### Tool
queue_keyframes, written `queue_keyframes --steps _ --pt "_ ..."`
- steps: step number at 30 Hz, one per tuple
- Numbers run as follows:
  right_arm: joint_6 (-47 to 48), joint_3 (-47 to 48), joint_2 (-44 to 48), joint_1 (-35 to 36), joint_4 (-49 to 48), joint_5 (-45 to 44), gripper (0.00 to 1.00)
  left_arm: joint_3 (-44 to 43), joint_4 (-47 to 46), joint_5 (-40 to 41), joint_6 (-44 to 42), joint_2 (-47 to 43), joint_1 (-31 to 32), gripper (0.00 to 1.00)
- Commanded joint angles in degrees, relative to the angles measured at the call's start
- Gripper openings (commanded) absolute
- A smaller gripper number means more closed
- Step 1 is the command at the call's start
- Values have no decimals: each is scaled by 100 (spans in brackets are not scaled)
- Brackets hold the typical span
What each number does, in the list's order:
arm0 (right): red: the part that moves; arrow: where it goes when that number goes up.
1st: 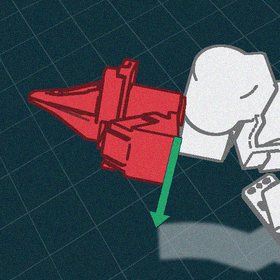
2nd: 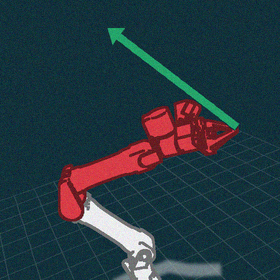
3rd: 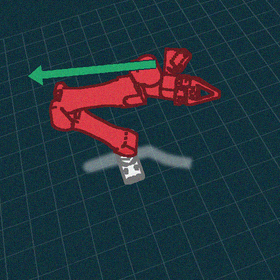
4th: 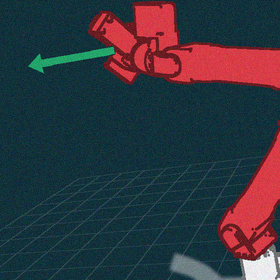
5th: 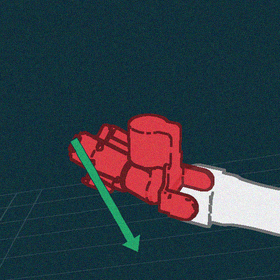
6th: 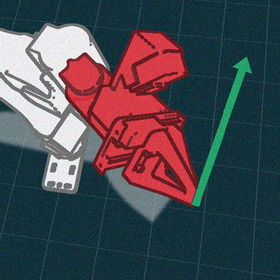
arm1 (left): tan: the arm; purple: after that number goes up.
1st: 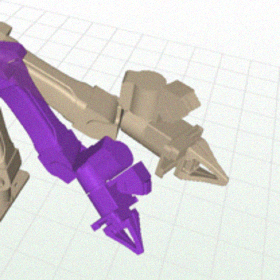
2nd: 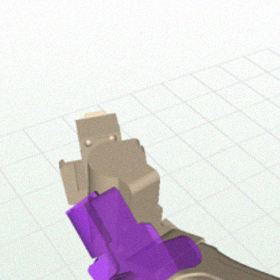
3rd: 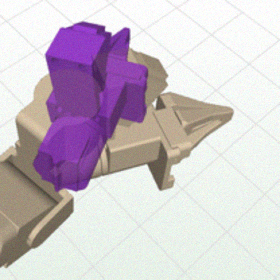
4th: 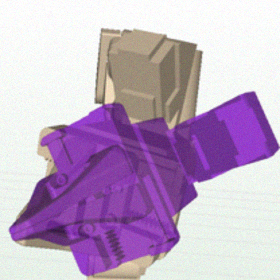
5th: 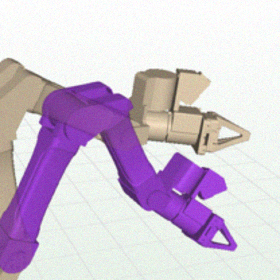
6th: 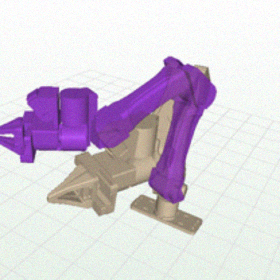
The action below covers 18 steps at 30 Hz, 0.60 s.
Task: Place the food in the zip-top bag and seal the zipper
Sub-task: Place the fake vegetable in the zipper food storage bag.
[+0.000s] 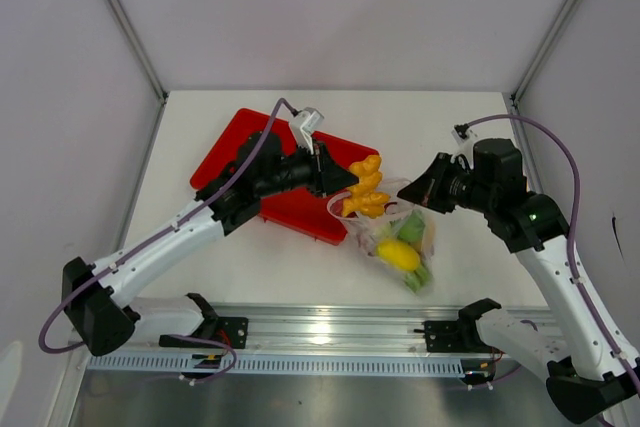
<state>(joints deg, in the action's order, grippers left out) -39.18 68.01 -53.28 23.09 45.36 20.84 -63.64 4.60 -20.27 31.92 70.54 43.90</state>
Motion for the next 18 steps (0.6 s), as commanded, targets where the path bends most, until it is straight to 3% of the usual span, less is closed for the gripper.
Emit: queue_keyframes --steps 1,10,18 --pt "-274 318 2 -50 -396 121 0 238 -688 129 -81 -339 49 1" --pt "-441 310 -86 -50 -652 465 0 -578 -242 -1029 -520 486 119 0" --pt "-626 555 -86 -77 -643 175 0 -97 -688 -944 -327 531 154 1"
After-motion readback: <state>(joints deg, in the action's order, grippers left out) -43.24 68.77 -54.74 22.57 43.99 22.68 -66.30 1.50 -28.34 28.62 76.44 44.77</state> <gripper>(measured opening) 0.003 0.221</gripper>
